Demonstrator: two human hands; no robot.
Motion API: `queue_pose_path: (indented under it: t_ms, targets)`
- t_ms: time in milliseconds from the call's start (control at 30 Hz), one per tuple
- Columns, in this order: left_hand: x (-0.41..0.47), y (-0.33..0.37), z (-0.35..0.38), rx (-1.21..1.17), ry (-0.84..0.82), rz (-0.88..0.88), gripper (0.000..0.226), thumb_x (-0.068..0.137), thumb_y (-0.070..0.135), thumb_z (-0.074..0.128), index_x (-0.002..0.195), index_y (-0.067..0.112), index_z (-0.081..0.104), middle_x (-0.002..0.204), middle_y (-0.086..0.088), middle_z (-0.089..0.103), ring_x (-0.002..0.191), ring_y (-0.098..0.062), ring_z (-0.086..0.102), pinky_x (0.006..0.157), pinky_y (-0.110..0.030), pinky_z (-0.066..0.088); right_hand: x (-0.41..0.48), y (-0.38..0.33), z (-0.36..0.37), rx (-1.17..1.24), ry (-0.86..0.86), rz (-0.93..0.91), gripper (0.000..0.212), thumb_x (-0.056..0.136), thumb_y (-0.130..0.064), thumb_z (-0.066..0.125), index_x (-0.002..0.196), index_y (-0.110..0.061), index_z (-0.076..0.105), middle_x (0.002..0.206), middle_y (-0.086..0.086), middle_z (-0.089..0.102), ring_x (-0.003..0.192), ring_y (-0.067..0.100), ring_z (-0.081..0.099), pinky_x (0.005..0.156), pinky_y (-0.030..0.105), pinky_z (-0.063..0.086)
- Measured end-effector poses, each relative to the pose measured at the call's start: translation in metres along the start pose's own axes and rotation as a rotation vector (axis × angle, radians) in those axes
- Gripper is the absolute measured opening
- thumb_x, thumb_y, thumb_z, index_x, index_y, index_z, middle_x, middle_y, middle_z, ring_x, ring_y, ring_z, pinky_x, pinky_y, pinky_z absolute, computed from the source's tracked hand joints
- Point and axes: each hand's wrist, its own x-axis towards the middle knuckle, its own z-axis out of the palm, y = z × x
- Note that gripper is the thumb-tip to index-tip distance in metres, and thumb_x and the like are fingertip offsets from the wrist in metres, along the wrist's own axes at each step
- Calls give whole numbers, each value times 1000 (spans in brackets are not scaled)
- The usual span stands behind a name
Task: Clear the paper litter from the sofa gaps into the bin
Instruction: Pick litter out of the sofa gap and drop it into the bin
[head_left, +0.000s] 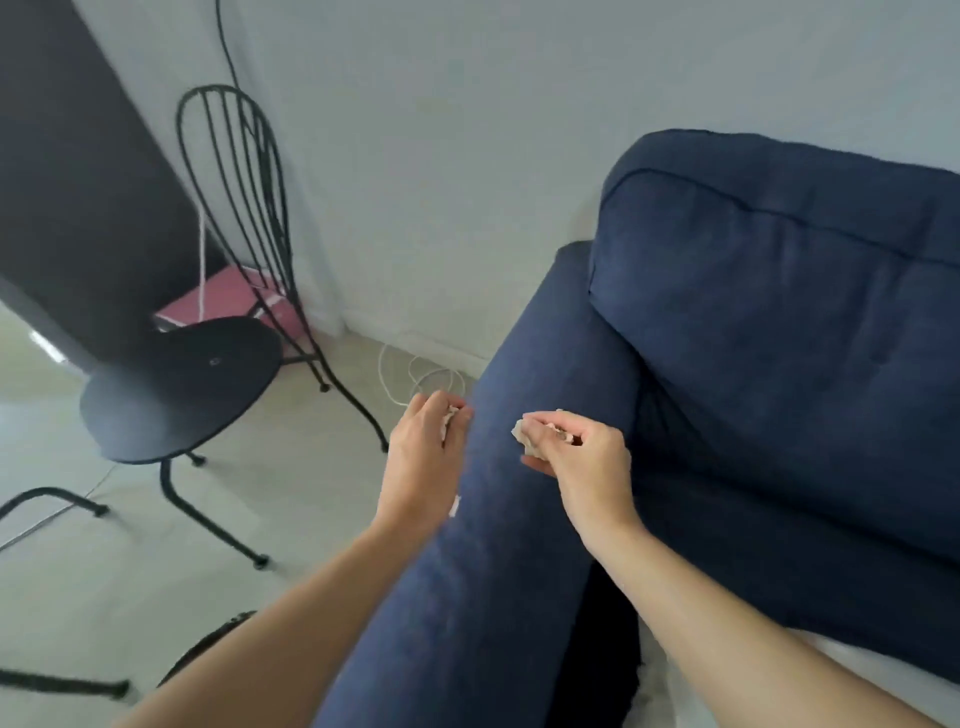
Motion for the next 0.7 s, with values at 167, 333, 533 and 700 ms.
queue_pose_path:
  t_ms: [167,333,533,700]
  targets:
    - [-35,-99,-106,58,112,-241,17,99,22,52,98,15,67,95,1,57,83,-13,53,70,-19,31,-48,10,130,-183,-196,-13,11,89,-17,71,85,-15,81,71,0,74,65,13,73,64,14,55]
    - [-100,-204,-182,7,105,-575,23,99,20,44,107,15,64,107,-6,52,85,-12,51,84,-27,38,-100,59,238,-387,-383,26,12,88,-16,71,80,-22,79,69,-9,73,59,9,71,65,26,63]
    - [-167,-299,-209,29,-43,-859,42,101,26,46,140,10,48,134,-11,41,118,-27,51,101,-30,34,-144,131,300,-536,-466,155,6,87,-18,73,86,-19,79,75,-5,73,63,9,69,68,30,64]
    - [-189,-336,-210,70,-193,-898,59,96,29,53,150,13,37,153,-5,37,136,-25,40,108,-33,31,-161,181,315,-744,-664,243,34,88,-37,67,121,-28,68,109,1,71,101,20,69,91,33,55]
